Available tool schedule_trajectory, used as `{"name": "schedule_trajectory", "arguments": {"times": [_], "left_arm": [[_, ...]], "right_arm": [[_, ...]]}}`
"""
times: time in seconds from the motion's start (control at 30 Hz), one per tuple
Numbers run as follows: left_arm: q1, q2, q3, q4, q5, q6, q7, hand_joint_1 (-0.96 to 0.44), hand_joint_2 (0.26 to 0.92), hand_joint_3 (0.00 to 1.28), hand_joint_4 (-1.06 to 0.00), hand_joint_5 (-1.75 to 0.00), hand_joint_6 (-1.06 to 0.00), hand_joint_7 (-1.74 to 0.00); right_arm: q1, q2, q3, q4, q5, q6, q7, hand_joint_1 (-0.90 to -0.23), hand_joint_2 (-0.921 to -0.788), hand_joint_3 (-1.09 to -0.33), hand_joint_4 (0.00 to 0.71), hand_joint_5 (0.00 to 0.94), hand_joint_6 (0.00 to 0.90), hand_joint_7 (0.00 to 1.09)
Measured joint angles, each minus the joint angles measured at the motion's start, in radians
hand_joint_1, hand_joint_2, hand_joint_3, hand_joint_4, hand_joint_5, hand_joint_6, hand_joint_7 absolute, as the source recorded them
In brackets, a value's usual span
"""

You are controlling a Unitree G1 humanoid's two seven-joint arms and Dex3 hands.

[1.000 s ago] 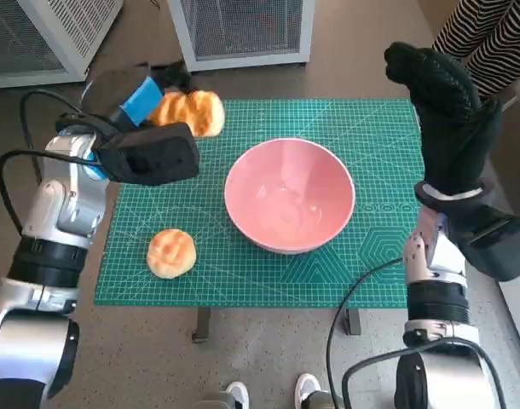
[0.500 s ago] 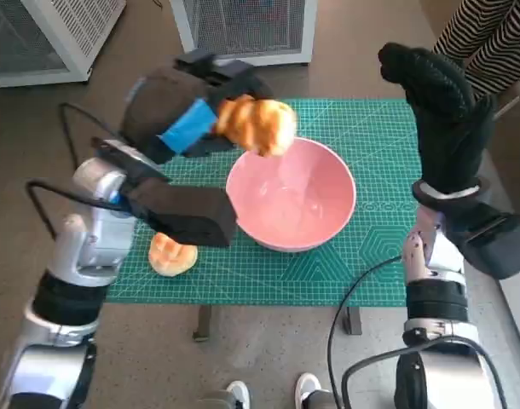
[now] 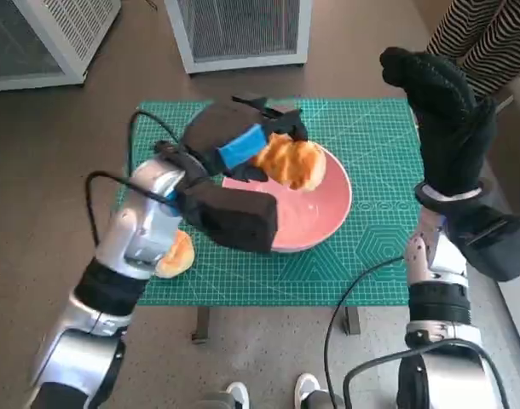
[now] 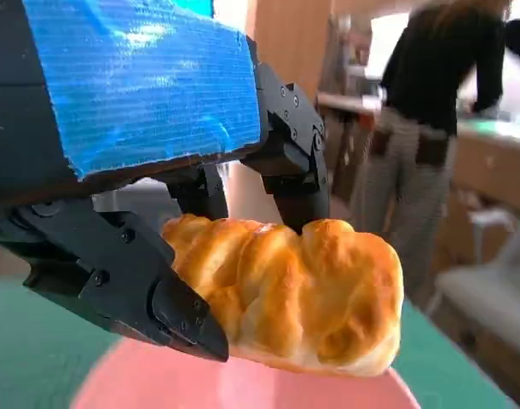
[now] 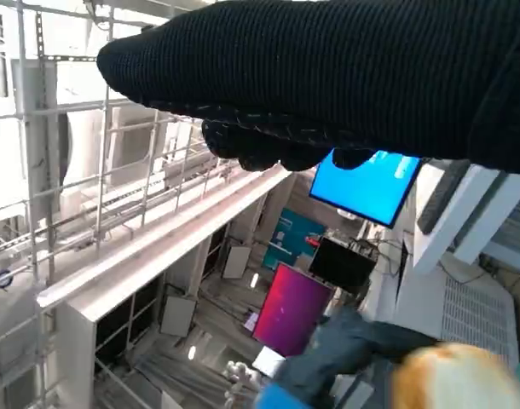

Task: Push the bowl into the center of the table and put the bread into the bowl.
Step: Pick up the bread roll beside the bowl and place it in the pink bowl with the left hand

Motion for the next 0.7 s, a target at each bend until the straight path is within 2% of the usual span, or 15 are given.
{"name": "schedule_trajectory", "arguments": {"times": [0.1, 0.2, 0.23, 0.27, 0.3, 0.33, 0.4, 0.43, 0.57, 0.7], "left_arm": [[-0.017, -0.013, -0.002, 0.055, -0.004, -0.009, -0.006, 0.0, 0.92, 0.11, -0.68, -1.21, -0.55, -1.21], [-0.026, -0.023, -0.004, 0.097, -0.011, -0.013, -0.015, 0.0, 0.921, 0.17, -0.61, -1.27, -0.47, -1.29], [-0.027, -0.025, -0.004, 0.109, -0.015, -0.015, -0.017, -0.01, 0.889, 0.17, -0.53, -1.0, -0.43, -1.07], [-0.027, -0.028, -0.005, 0.117, -0.017, -0.015, -0.019, -0.01, 0.882, 0.16, -0.53, -0.86, -0.43, -0.95], [-0.027, -0.029, -0.007, 0.12, -0.017, -0.014, -0.021, -0.03, 0.866, 0.13, -0.44, -0.57, -0.39, -0.71], [-0.026, -0.031, -0.009, 0.122, -0.017, -0.009, -0.026, -0.05, 0.861, 0.1, -0.39, -0.37, -0.38, -0.53], [-0.026, -0.035, -0.012, 0.121, -0.017, 0.008, -0.036, -0.09, 0.848, 0.07, -0.28, -0.19, -0.32, -0.34], [-0.026, -0.036, -0.013, 0.121, -0.017, 0.017, -0.041, -0.14, 0.84, 0.05, -0.2, -0.12, -0.28, -0.26], [-0.025, -0.038, -0.016, 0.109, -0.017, 0.057, -0.077, -0.26, 0.828, 0.03, -0.06, -0.03, -0.19, -0.12], [-0.022, -0.031, -0.016, 0.079, -0.02, 0.093, -0.132, -0.31, 0.817, 0.02, -0.01, -0.01, -0.14, -0.07]], "right_arm": [[0.008, -0.001, -0.001, -0.006, 0.002, 0.007, 0.003, -0.558, -0.921, -0.741, 0.225, 0.003, 0.021, 0.61], [0.014, -0.001, -0.001, -0.016, 0.003, 0.015, 0.003, -0.564, -0.921, -0.738, 0.229, 0.005, 0.025, 0.61], [0.016, -0.001, -0.001, -0.02, 0.003, 0.017, 0.003, -0.565, -0.921, -0.737, 0.232, 0.006, 0.027, 0.62], [0.017, -0.001, -0.002, -0.023, 0.003, 0.019, 0.003, -0.566, -0.921, -0.736, 0.233, 0.006, 0.028, 0.62], [0.017, -0.002, -0.003, -0.025, 0.003, 0.021, 0.003, -0.565, -0.921, -0.736, 0.234, 0.007, 0.029, 0.62], [0.018, -0.002, -0.003, -0.029, 0.003, 0.025, 0.003, -0.565, -0.921, -0.736, 0.235, 0.007, 0.029, 0.62], [0.02, -0.002, -0.004, -0.036, 0.003, 0.03, 0.002, -0.562, -0.921, -0.737, 0.236, 0.007, 0.03, 0.62], [0.02, -0.002, -0.004, -0.038, 0.002, 0.032, 0.002, -0.561, -0.921, -0.738, 0.237, 0.007, 0.031, 0.62], [0.024, -0.002, -0.005, -0.047, 0.002, 0.035, 0.001, -0.558, -0.921, -0.738, 0.239, 0.008, 0.032, 0.62], [0.027, -0.002, -0.009, -0.049, 0.002, 0.037, -0.002, -0.553, -0.921, -0.738, 0.24, 0.008, 0.033, 0.62]]}}
